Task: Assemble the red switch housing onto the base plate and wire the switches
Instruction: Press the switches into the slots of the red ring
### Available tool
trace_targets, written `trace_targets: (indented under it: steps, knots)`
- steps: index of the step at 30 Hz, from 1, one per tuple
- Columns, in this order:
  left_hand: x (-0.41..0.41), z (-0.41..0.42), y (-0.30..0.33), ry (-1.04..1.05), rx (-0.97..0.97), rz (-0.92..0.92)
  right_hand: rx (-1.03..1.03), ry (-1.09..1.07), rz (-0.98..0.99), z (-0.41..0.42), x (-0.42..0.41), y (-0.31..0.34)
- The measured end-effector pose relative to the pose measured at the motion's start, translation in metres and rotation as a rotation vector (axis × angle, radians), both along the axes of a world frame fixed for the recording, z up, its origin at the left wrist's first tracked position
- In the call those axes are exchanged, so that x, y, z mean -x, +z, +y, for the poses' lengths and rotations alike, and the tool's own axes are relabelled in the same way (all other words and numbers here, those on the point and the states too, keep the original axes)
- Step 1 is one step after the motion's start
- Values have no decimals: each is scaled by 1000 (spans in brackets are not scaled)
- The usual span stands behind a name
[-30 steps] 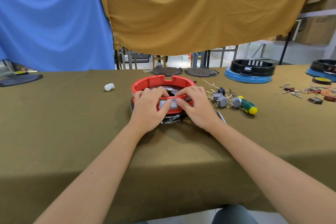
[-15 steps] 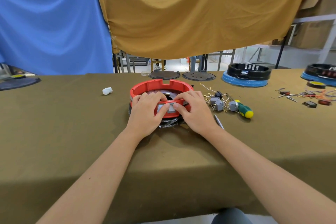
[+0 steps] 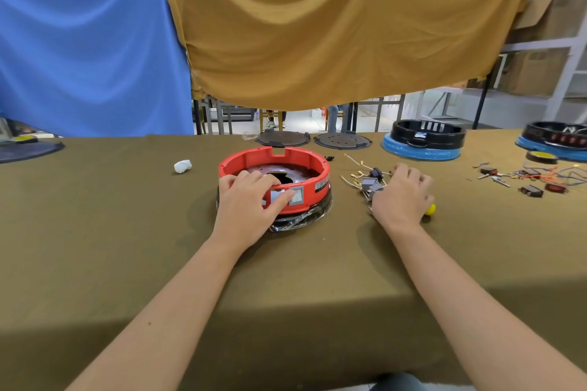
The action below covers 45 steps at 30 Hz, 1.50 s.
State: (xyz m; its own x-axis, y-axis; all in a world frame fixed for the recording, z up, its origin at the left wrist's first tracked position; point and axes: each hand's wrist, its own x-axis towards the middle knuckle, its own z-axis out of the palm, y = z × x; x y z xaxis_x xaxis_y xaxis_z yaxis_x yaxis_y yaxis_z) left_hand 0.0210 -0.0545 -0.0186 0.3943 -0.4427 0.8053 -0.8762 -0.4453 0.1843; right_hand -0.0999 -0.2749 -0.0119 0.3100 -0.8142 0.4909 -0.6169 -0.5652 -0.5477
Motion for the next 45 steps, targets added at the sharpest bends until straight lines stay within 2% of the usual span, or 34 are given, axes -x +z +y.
trace_targets:
  steps: [3, 5, 10, 16, 21, 25, 28, 30, 33, 38, 40, 42, 45]
  knots:
    - [-1, 2, 0, -15, -4, 20, -10, -38, 258, -6, 0, -4]
    - [-1, 3, 0, -33, 8, 34, 22, -79, 364, -4, -2, -4]
    - [-1, 4, 1, -71, 21, 80, 55, -117, 374, -2, -2, -3]
    - [-2, 3, 0, -63, 27, 91, 102, -72, 160, 3, 0, -1]
    - [-3, 2, -1, -40, 5, 90, 246, 168, -103, 8, -4, -1]
    - [-3, 1, -1, -45, -7, 64, 191, 390, -274, 20, -8, 0]
    - [-3, 1, -1, -50, -16, 58, 86, 622, -321, 31, -8, -2]
    - [-3, 1, -1, -45, -33, 42, -67, 760, -371, 38, -9, -2]
    - [-2, 1, -1, -48, -31, 36, -234, 848, -390, 43, -10, -2]
    - [1, 1, 0, -61, -24, 41, -311, 919, -343, 46, -8, -3]
    - [1, 1, 0, -57, -33, 40, -331, 909, -397, 48, -8, -1]
    - [1, 1, 0, -51, -31, 40, -308, 885, -436, 47, -8, 0]
    - [2, 1, 1, -56, -23, 42, -228, 889, -396, 49, -8, -1]
